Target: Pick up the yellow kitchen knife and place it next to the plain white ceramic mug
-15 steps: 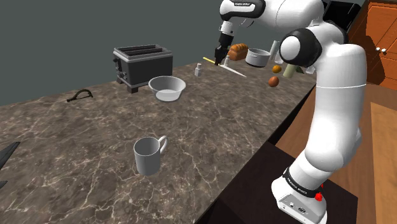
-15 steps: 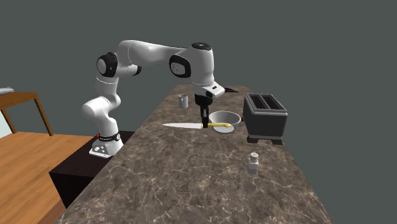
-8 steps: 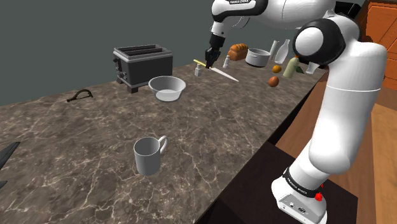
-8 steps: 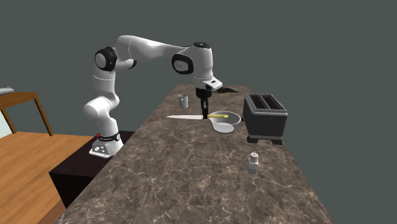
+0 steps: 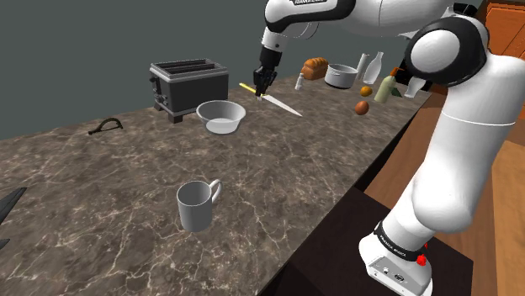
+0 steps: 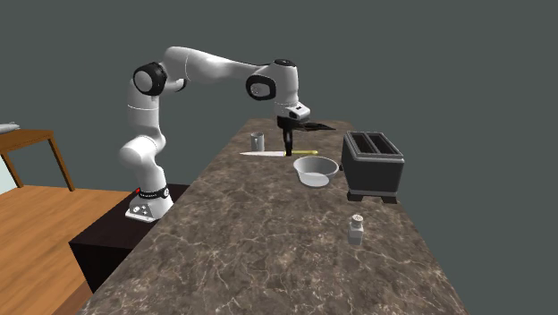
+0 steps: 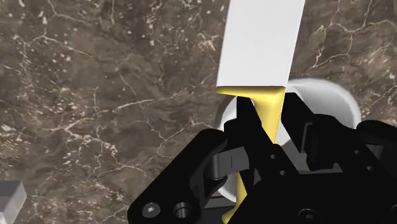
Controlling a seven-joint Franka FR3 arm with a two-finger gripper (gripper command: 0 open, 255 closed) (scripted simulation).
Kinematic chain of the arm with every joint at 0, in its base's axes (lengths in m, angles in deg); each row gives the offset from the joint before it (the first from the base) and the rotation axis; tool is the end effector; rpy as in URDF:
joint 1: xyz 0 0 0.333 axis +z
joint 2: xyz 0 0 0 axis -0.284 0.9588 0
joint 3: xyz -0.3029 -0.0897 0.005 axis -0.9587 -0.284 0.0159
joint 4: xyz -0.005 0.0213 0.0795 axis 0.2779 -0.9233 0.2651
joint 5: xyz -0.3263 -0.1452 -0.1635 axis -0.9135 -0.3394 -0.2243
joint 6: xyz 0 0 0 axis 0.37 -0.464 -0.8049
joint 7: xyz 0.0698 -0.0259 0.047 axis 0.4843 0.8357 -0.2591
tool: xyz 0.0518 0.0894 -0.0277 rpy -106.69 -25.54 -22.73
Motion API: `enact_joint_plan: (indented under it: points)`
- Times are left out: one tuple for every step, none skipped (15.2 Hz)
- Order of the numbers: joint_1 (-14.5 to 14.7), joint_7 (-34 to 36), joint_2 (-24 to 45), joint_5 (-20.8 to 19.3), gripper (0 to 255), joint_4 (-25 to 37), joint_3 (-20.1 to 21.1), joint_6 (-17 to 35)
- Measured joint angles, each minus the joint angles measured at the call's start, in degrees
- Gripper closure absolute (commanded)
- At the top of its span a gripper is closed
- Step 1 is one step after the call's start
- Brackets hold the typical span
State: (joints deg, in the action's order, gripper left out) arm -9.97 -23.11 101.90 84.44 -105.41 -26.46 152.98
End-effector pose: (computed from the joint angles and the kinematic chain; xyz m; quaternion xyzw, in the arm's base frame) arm 0.6330 -0.0217 0.5095 -0.9932 -0.0748 -0.0272 0.0848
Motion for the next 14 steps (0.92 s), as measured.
enact_joint_plan:
  points:
    - [0.64, 1.02, -0.05, -0.11, 255, -0.03, 0.39, 0.17]
    - [1.56, 2.43, -0.55, -0.35, 255, -0.54, 0.89, 0.45]
    - [2.24, 3.47, -0.96, -0.52, 255, -1.05, 1.28, 0.76]
    - [3.03, 4.8, -0.66, -0.62, 255, -0.73, 1.79, 1.02]
    - [3.8, 5.97, -1.25, -0.84, 255, -1.43, 2.22, 1.31]
    - [4.65, 7.29, -1.36, -1.0, 255, -1.83, 2.75, 1.88]
    - [5.42, 8.52, -1.86, -1.23, 255, -2.25, 3.2, 2.0]
    - [6.26, 9.84, -1.93, -1.4, 255, -2.73, 3.73, 2.68]
    - [7.13, 11.33, -1.45, -1.54, 255, -2.11, 4.31, 2.79]
    - [7.82, 12.48, -0.91, -1.63, 255, -1.62, 4.77, 3.05]
    - [8.51, 13.6, -0.75, -1.74, 255, -1.56, 5.2, 3.33]
    - [9.3, 14.92, -0.56, -1.94, 255, -1.27, 5.68, 3.47]
    - [10.04, 16.17, -0.41, -2.12, 255, -0.85, 6.13, 3.4]
    - [10.74, 17.3, -0.19, -2.27, 255, -0.61, 6.55, 3.61]
